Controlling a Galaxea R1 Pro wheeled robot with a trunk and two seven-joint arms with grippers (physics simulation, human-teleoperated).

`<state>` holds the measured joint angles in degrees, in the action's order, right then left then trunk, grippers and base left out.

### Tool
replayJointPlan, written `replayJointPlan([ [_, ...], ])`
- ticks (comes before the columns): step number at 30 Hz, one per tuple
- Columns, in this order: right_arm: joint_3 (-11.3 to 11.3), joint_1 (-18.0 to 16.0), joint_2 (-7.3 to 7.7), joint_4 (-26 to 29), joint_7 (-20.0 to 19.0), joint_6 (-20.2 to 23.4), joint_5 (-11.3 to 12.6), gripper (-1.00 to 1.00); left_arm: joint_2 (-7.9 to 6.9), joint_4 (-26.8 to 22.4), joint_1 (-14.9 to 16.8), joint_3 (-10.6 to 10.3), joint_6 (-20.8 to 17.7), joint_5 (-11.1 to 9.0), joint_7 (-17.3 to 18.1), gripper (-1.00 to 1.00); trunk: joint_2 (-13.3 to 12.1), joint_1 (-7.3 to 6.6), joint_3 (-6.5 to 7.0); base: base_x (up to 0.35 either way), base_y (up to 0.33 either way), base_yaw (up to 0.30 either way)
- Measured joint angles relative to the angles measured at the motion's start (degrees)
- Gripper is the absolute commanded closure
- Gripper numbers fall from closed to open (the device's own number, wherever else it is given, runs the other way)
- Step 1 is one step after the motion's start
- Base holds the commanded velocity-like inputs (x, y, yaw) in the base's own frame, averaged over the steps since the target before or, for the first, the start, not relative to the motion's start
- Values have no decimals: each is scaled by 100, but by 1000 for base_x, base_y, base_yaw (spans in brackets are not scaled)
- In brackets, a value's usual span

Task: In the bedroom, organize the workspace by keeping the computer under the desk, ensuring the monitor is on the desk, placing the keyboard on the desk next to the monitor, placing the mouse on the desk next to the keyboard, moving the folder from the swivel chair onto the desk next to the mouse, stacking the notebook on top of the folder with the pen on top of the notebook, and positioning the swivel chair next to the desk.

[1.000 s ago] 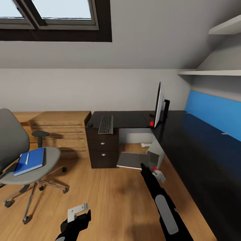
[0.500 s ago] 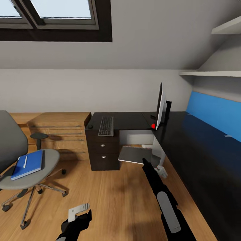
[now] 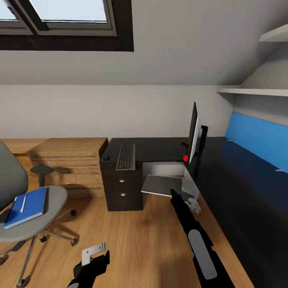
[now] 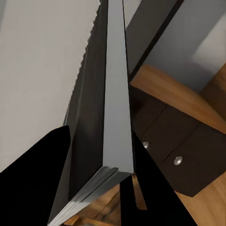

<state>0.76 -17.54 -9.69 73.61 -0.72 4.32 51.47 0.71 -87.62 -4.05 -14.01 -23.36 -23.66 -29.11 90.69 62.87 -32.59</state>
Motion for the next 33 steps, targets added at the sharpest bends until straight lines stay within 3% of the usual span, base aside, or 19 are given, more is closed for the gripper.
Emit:
replayJointPlan([
  [33, 18, 7, -9, -4, -10, -17, 18, 100, 0, 0, 0, 0, 0, -9, 0, -100, -1324, -725, 593, 320, 73, 0],
])
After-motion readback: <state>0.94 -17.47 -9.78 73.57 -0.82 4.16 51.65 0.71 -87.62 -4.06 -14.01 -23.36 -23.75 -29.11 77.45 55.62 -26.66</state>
